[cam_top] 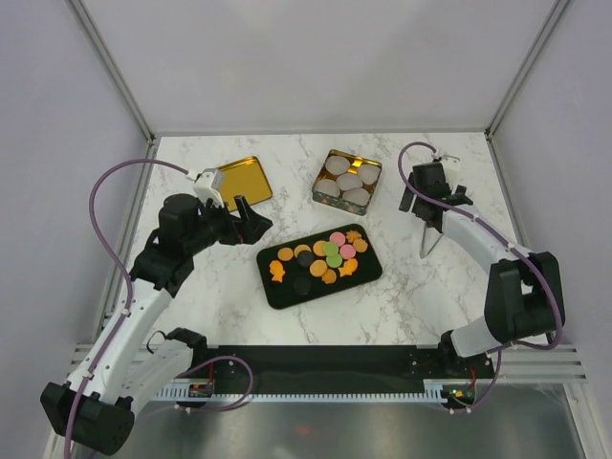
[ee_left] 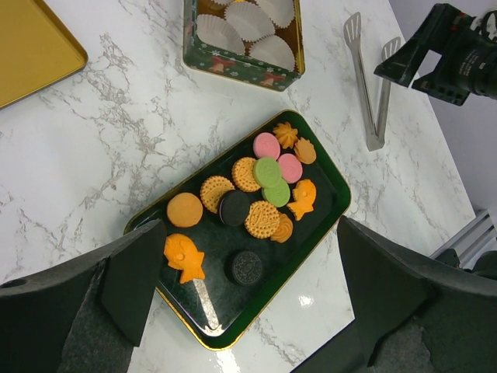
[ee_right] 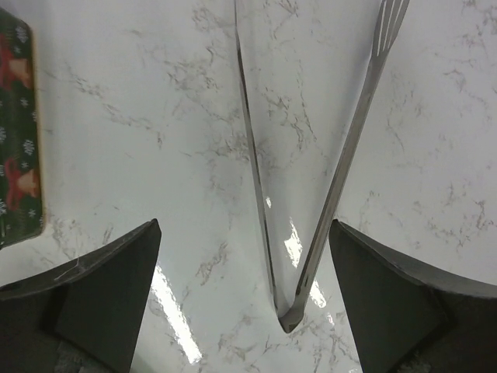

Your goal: Pack the cookies

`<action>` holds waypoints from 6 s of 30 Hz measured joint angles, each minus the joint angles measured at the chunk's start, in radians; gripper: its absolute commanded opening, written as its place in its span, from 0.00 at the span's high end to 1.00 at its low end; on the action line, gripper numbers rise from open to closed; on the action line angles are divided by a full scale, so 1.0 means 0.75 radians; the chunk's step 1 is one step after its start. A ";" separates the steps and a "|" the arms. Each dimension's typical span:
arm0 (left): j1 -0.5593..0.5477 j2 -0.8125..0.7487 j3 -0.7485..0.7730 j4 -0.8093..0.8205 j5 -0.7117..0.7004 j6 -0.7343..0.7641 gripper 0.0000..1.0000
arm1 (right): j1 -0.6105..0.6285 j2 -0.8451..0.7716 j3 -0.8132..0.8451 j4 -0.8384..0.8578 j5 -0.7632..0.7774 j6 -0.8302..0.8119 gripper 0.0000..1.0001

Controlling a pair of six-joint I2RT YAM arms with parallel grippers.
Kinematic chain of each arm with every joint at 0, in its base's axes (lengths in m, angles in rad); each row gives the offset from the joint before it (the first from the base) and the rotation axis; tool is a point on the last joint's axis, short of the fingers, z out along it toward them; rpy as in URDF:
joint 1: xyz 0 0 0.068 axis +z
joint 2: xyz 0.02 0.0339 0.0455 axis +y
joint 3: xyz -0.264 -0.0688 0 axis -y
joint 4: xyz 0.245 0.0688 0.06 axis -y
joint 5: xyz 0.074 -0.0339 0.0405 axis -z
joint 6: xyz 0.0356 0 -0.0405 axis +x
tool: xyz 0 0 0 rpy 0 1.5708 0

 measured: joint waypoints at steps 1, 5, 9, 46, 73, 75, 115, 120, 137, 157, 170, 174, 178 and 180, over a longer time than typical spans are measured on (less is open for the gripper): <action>0.000 0.000 0.001 0.001 0.000 -0.001 0.01 | -0.017 0.030 0.004 -0.002 -0.004 0.003 0.02; 0.000 -0.003 0.001 -0.001 -0.001 -0.001 0.01 | -0.092 0.085 0.006 -0.006 -0.016 0.004 0.02; 0.000 -0.003 0.001 -0.001 0.003 -0.001 0.01 | -0.153 0.112 0.006 0.009 -0.016 -0.005 0.02; -0.019 -0.011 0.003 -0.005 0.026 -0.001 0.01 | -0.232 0.333 -0.064 0.175 -0.258 0.009 0.39; -0.019 -0.001 0.003 -0.008 0.024 -0.001 0.01 | 0.268 -0.249 0.078 -0.191 -0.356 -0.043 0.43; -0.019 -0.001 0.003 -0.008 0.024 -0.001 0.01 | 0.340 -0.286 0.089 -0.216 -0.382 -0.043 0.43; -0.019 0.019 0.020 -0.039 0.022 0.000 0.01 | 1.077 -0.100 0.188 -0.486 -0.414 -0.144 0.44; -0.019 0.019 0.020 -0.039 0.022 0.000 0.01 | 1.084 -0.092 0.190 -0.489 -0.414 -0.147 0.44; -0.023 0.020 0.020 -0.039 0.022 0.000 0.01 | 1.104 -0.049 0.191 -0.492 -0.389 -0.153 0.46; -0.023 0.024 0.020 -0.040 0.022 0.000 0.01 | 1.107 -0.041 0.316 -0.561 -0.312 -0.156 0.71; -0.023 0.024 0.020 -0.040 0.023 0.000 0.02 | 0.712 0.060 0.579 -0.508 -0.198 -0.166 0.71; -0.024 0.024 0.020 -0.040 0.023 0.000 0.02 | 0.581 0.204 0.678 -0.461 -0.174 -0.166 0.72; -0.024 0.024 0.020 -0.040 0.022 0.000 0.01 | 0.517 0.371 0.772 -0.426 -0.181 -0.167 0.73; -0.024 0.023 0.020 -0.040 0.022 0.000 0.01 | 0.498 0.439 0.816 -0.421 -0.185 -0.169 0.73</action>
